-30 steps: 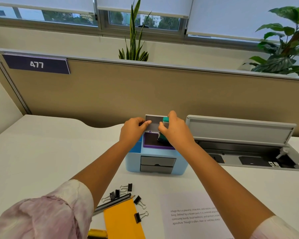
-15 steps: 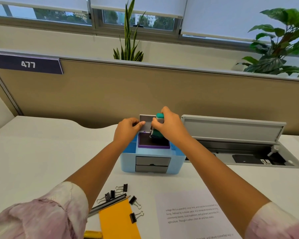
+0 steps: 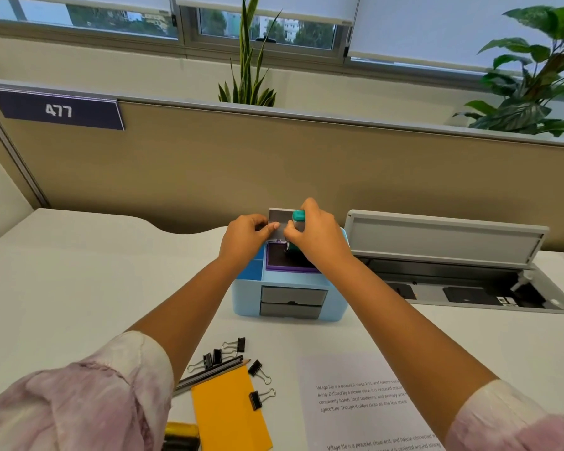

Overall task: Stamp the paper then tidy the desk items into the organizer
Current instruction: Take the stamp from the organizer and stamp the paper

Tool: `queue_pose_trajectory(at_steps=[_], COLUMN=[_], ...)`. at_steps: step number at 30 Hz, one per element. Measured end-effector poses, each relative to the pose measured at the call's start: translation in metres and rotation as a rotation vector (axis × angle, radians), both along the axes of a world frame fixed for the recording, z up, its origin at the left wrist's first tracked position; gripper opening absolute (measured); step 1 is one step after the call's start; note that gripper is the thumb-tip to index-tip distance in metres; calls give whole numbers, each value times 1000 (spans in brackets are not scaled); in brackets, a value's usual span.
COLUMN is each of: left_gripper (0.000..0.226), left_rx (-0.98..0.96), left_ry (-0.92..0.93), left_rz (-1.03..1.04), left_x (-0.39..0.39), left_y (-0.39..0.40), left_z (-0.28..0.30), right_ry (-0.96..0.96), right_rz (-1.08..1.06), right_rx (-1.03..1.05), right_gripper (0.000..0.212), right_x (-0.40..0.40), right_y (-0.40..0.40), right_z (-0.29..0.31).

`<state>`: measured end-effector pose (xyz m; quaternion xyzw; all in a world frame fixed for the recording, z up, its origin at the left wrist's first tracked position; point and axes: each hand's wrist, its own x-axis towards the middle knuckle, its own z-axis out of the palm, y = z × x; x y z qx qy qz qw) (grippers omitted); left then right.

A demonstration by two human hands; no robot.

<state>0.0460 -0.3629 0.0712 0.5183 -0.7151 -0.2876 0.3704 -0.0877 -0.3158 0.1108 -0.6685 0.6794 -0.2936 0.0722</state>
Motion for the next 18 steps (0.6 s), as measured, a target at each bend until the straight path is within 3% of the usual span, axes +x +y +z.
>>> queue_pose_trajectory(at_steps=[18], left_gripper=[31], left_rx=[-9], left_ry=[21], left_rz=[-20], left_x=[-1], left_y=[-3], left_z=[-4], right_ry=[-33], right_rz=[-33], right_rx=[96], right_gripper=[27], right_x=[0], right_y=[-8], right_z=[-1])
